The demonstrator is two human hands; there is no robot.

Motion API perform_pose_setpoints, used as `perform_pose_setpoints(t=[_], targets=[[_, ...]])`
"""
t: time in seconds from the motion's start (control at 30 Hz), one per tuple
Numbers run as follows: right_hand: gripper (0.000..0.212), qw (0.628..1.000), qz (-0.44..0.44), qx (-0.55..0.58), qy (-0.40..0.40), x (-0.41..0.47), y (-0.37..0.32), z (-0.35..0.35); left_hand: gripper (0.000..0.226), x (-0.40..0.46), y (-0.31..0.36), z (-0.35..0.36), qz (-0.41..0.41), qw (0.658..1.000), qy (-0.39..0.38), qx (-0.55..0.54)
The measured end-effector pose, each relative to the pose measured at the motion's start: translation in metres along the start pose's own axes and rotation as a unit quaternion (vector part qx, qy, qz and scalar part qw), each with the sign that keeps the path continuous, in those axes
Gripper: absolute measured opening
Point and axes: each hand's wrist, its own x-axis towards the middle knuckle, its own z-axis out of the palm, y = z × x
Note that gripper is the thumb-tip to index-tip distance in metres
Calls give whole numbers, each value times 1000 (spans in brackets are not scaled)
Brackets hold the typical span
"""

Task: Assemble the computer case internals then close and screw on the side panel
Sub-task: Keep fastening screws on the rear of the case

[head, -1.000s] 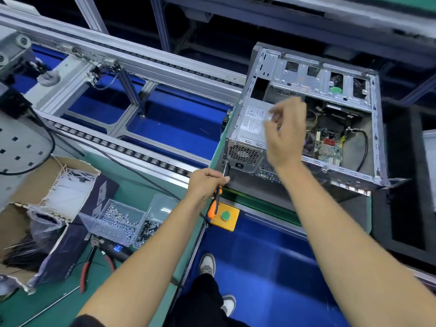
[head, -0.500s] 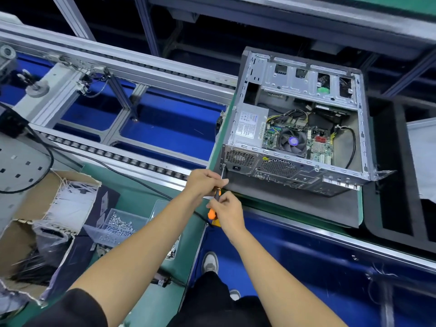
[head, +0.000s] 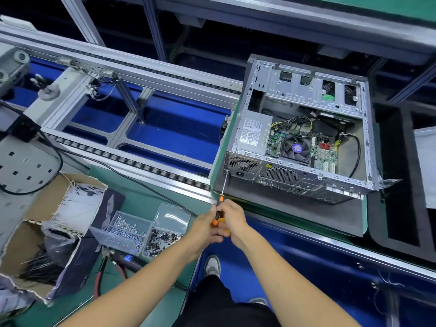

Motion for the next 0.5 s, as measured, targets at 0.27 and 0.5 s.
perform_pose_setpoints(t=[0.27,0.5], targets=[[22,995,20,-75,-63,11,-10,8,15,14,-5,-12,156,965,99,184],[28,997,-20,-74,13,25,-21,15,37,24,-11,-4,215,923,164,273]])
